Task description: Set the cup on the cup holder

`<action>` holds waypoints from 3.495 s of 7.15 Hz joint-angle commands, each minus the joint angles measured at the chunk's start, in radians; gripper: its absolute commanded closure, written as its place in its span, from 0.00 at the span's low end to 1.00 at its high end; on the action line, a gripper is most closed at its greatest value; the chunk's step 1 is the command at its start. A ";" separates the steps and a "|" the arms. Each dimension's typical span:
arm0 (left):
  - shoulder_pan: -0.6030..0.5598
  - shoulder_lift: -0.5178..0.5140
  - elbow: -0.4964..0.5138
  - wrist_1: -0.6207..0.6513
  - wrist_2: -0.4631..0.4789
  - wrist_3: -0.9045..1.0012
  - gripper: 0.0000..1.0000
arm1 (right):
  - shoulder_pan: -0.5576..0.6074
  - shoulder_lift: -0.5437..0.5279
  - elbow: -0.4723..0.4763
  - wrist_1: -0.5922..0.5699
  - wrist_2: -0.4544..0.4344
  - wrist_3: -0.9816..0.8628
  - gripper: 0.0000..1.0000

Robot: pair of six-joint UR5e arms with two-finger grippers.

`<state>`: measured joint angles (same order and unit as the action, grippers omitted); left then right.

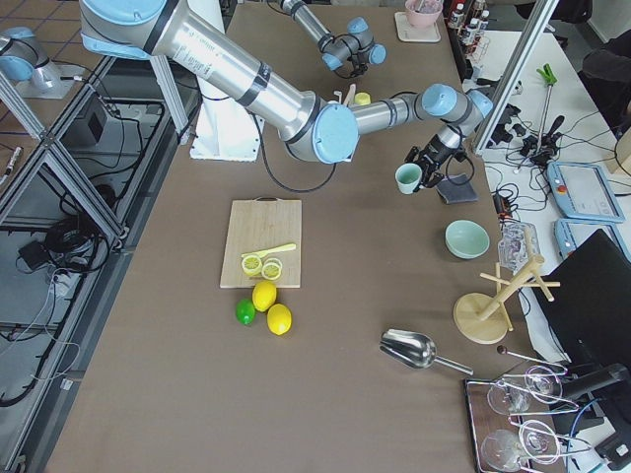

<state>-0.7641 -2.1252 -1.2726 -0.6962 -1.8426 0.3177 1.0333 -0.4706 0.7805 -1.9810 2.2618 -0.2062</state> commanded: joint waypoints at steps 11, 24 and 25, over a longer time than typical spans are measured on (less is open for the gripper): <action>-0.061 0.308 -0.580 -0.516 -0.283 -0.283 1.00 | -0.079 -0.356 0.345 1.736 -0.187 0.936 1.00; 0.390 0.477 -0.637 -2.323 0.571 -0.799 1.00 | -0.432 -0.442 0.347 2.412 -0.620 1.021 1.00; 0.417 0.452 -0.611 -2.321 0.661 -0.822 1.00 | -0.438 -0.444 0.345 2.412 -0.625 1.021 1.00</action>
<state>-0.3831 -1.6424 -1.9058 -3.0121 -1.3044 -0.4849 0.6055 -0.9122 1.1271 0.4273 1.6447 0.8156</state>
